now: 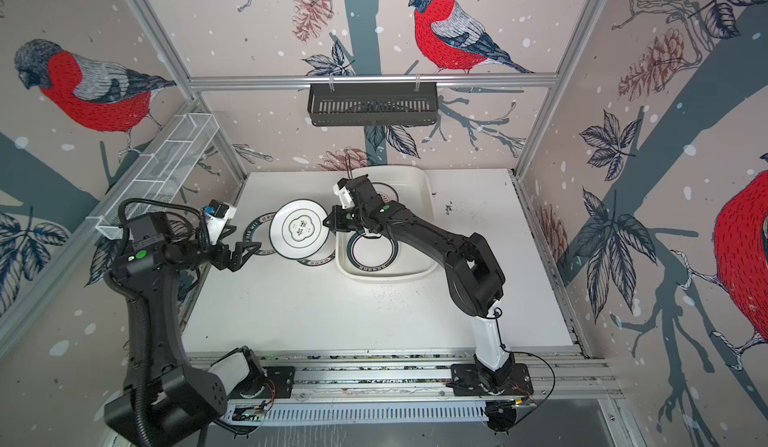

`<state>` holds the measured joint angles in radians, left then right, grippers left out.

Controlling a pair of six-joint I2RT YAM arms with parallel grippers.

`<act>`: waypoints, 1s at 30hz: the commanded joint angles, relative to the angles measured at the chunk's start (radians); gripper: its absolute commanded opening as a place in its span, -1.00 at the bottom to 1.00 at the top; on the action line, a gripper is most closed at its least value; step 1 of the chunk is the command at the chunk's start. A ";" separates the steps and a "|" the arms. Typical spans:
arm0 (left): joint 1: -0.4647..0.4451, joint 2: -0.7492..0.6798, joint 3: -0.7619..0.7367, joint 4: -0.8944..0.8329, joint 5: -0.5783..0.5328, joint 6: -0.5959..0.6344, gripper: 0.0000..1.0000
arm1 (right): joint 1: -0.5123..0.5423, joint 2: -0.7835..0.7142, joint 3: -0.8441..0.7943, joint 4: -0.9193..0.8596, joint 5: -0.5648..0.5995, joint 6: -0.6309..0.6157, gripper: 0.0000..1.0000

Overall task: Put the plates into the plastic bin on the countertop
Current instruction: 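Carry the upright cloud-center plate into the white tray with the right gripper, then lower the cloud-center plate flat onto the green-and-red-rimmed plate in the tray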

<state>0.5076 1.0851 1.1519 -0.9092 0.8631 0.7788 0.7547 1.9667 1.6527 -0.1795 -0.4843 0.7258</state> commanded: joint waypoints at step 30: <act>-0.481 -0.028 -0.060 0.285 -0.182 -0.374 0.94 | -0.422 -0.331 -0.559 -0.022 -0.055 -0.190 -0.96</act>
<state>0.0448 1.0534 1.0939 -0.6743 0.6891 0.4397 0.3325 1.6142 1.0809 -0.2276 -0.5152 0.5686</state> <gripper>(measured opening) 0.970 0.086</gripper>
